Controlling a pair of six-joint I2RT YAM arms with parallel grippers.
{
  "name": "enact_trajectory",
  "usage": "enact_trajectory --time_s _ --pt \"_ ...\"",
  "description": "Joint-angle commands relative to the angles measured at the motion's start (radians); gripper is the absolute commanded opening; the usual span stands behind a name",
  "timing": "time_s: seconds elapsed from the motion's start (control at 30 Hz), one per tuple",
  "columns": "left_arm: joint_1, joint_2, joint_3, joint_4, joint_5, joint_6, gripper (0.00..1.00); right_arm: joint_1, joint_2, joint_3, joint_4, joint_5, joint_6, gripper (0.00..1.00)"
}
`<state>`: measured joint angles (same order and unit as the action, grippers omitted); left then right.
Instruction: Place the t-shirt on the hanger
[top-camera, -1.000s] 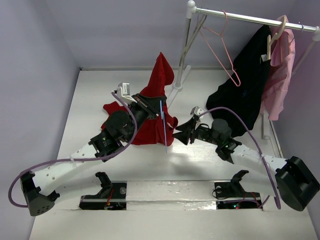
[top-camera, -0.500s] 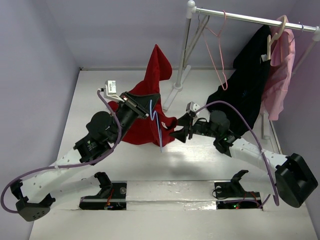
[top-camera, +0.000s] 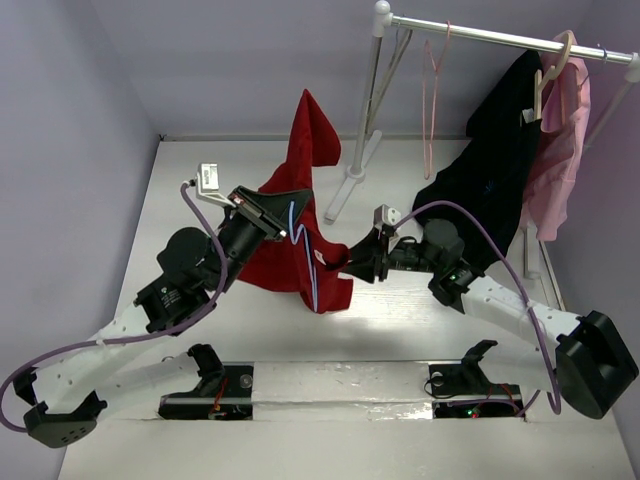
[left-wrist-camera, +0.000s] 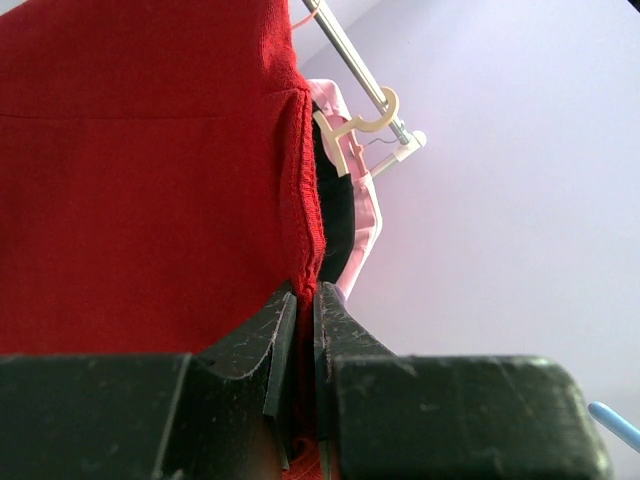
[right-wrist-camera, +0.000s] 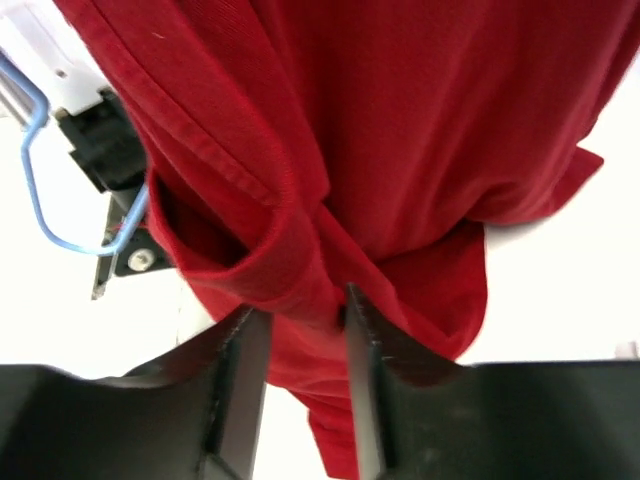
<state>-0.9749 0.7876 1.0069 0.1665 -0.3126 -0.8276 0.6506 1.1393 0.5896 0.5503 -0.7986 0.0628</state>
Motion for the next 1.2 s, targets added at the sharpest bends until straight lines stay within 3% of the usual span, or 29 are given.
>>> enact_trajectory --time_s 0.0,0.1,0.13,0.3,0.53,0.73,1.0,1.17 --pt "-0.002 0.016 0.033 0.129 0.020 -0.002 0.00 0.021 -0.003 -0.002 0.108 -0.031 0.034 0.31" --pt "-0.002 0.039 0.035 0.157 0.021 0.002 0.00 0.066 -0.003 -0.005 0.100 -0.001 0.042 0.02" --pt "-0.002 0.041 0.027 0.174 0.007 0.002 0.00 0.076 -0.003 -0.005 0.088 0.019 0.034 0.01" --pt "-0.002 0.067 0.013 0.275 -0.036 0.010 0.00 0.210 -0.022 -0.062 0.048 0.209 0.025 0.00" --pt "0.007 0.160 0.055 0.392 -0.042 0.016 0.00 0.355 -0.075 -0.207 0.126 0.658 0.100 0.00" --pt "0.027 0.199 0.036 0.491 -0.068 -0.021 0.00 0.441 -0.115 -0.260 0.116 0.925 0.121 0.00" --pt "0.045 0.284 0.028 0.608 -0.128 -0.074 0.00 0.553 -0.046 -0.218 0.039 1.169 0.147 0.00" --pt "0.045 0.321 0.022 0.671 -0.152 -0.110 0.00 0.619 0.042 -0.221 0.083 1.321 0.209 0.00"
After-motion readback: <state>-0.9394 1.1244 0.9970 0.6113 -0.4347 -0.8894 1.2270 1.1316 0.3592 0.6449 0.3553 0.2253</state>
